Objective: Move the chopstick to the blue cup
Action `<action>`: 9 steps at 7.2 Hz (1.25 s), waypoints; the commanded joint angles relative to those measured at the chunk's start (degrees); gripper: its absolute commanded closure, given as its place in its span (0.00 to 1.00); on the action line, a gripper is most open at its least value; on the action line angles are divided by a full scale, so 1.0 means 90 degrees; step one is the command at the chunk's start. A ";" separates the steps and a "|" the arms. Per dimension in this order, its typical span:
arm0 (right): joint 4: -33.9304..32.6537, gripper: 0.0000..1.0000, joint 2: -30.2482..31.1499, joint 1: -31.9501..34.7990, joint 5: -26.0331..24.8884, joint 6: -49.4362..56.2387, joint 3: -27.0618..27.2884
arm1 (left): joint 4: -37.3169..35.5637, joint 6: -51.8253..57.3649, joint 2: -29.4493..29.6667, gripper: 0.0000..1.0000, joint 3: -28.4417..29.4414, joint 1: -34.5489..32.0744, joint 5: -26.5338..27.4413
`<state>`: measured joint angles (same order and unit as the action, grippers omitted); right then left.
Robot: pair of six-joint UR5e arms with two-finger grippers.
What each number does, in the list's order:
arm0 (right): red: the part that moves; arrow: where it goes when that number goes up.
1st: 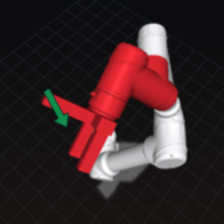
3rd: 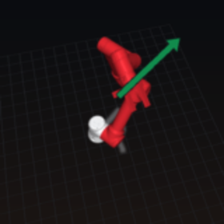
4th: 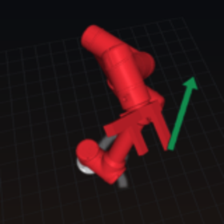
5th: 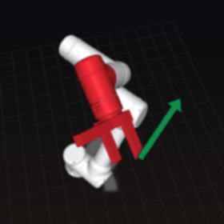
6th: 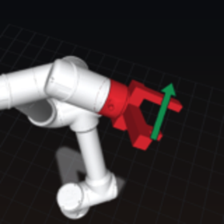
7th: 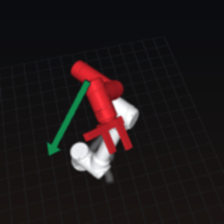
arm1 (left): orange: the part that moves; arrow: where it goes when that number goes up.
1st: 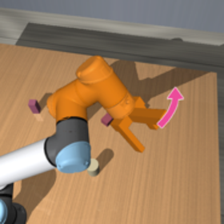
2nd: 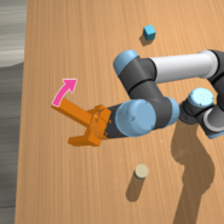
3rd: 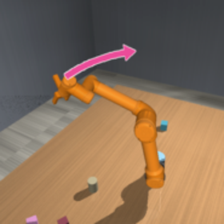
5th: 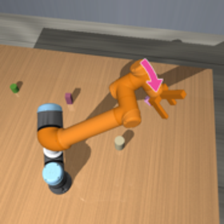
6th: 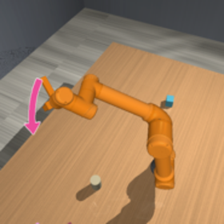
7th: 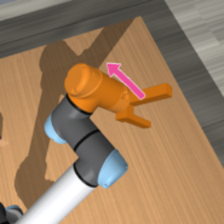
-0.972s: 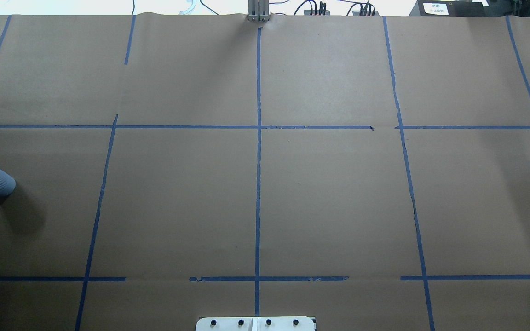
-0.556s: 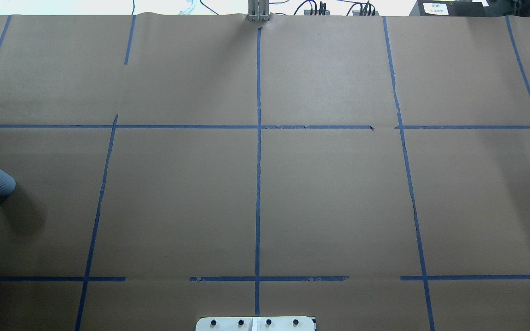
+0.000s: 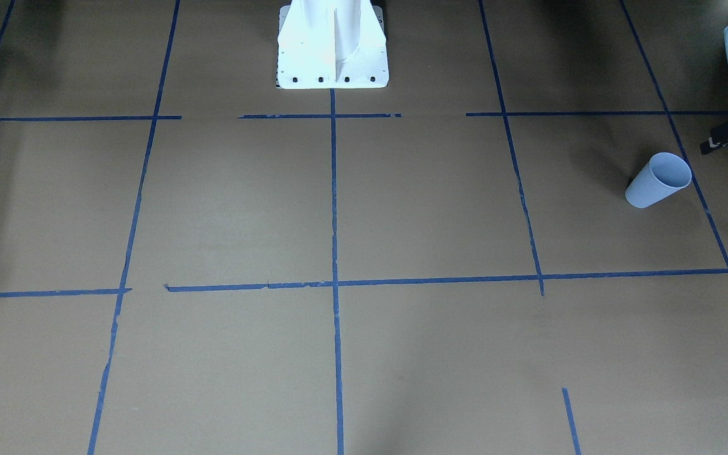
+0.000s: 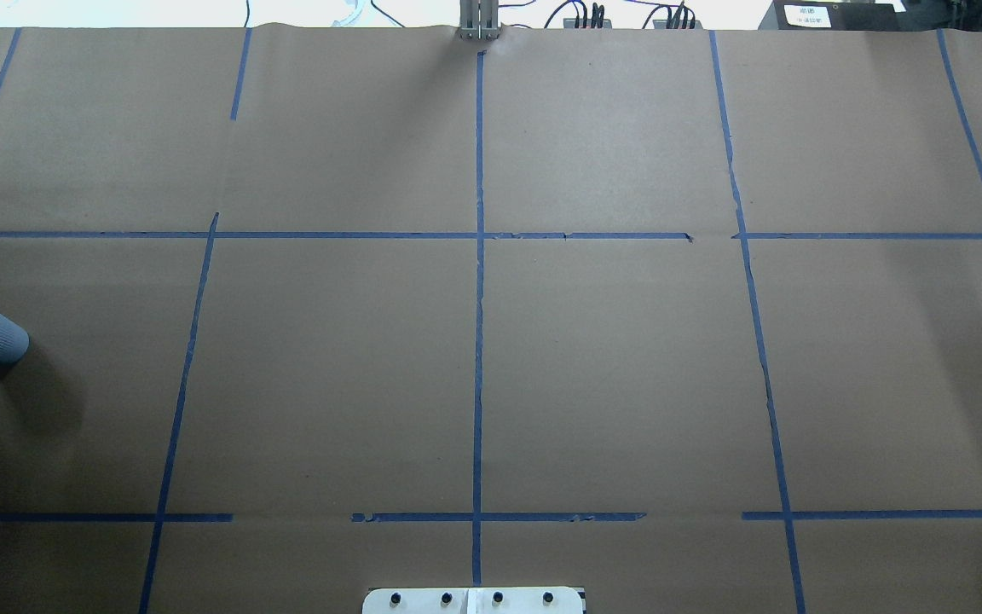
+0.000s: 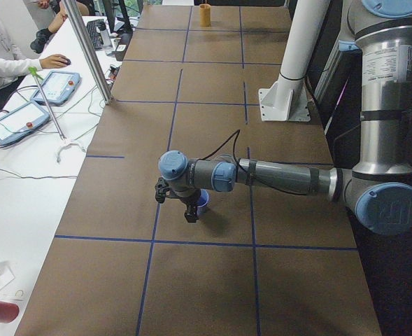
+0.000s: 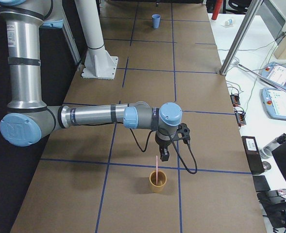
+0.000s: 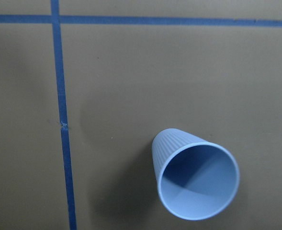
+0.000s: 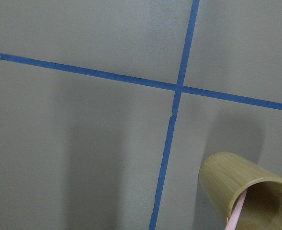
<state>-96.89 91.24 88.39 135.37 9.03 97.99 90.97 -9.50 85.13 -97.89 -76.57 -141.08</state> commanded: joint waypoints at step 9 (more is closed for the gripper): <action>-0.0005 0.00 0.0009 -0.0007 -0.0002 -0.0017 -0.0009 | 0.3006 -0.2759 0.0285 1.00 0.0605 0.0939 -0.0257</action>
<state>-96.88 91.32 88.33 135.35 8.94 97.91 115.83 -30.21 86.11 -91.46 -68.45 -140.59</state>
